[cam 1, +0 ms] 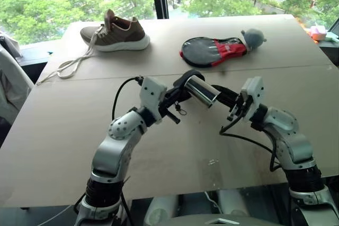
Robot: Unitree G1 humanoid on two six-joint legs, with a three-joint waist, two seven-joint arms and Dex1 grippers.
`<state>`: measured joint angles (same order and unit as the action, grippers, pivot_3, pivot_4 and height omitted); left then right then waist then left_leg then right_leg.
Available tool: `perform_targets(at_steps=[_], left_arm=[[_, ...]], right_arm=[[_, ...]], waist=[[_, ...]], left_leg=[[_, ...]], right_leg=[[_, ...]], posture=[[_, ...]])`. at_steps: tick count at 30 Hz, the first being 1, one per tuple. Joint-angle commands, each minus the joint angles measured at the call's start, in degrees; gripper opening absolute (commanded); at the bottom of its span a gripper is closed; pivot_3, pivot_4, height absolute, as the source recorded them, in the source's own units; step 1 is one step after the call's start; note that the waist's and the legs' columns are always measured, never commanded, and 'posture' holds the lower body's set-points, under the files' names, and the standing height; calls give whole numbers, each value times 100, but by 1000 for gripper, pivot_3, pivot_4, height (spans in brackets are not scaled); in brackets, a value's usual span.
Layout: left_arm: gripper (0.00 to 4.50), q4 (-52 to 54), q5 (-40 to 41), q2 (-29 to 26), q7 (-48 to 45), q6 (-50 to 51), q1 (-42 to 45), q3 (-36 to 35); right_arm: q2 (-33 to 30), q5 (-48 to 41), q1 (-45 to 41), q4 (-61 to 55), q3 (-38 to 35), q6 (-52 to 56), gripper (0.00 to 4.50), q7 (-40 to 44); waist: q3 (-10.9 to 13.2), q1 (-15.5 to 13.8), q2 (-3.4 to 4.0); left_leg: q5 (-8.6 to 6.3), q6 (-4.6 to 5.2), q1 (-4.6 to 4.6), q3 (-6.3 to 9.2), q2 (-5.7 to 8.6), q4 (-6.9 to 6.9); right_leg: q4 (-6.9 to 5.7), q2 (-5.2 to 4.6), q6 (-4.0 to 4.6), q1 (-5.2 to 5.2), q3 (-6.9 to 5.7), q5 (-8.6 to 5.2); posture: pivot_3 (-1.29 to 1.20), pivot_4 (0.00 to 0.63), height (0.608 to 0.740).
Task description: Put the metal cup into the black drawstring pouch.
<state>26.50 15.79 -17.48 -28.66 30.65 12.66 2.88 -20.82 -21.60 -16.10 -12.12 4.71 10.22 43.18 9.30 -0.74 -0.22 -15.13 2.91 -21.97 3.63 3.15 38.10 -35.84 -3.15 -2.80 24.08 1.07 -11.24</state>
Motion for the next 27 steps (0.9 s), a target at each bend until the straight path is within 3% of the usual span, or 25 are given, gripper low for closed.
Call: perform_targets(at_steps=[1,13,17,20,24,27], left_arm=[[0,301,212,-6,-41,64,24,27],[0,503,498,-126,-313,137,-9,412],[0,525,512,-83,-293,137,-22,553],[0,507,470,-58,-279,82,-62,642],[0,527,496,-30,-227,73,-108,653],[0,538,554,-27,-212,58,-162,613]], right_arm=[[-44,218,31,-16,84,-146,119,-21],[-154,1707,-318,523,321,-876,119,-695],[317,1708,-447,591,293,-586,119,-1181],[1020,1099,-473,384,156,153,119,-1523],[2284,-912,-506,-113,-657,1769,119,-2359],[2685,-2377,-594,-330,-1137,2887,119,-2703]], waist=[[0,1,0],[0,15,0],[0,11,-1],[0,16,0],[1,7,1],[1,-4,2]], left_leg=[[0,0,0,0,0,0],[5,-8,2,-6,0,1],[5,-9,2,-4,-2,0],[5,-9,2,-4,-2,0],[5,-8,-1,0,-2,-1],[0,-2,-5,12,1,-4]], right_leg=[[0,0,0,0,0,0],[0,7,0,0,4,0],[-1,9,1,0,3,-1],[-1,8,1,1,5,0],[-2,5,2,5,8,0],[-3,-1,3,8,18,1]], posture=[[0,150,740],[0,150,740],[0,150,740],[0,150,740],[0,150,740],[0,150,740]])
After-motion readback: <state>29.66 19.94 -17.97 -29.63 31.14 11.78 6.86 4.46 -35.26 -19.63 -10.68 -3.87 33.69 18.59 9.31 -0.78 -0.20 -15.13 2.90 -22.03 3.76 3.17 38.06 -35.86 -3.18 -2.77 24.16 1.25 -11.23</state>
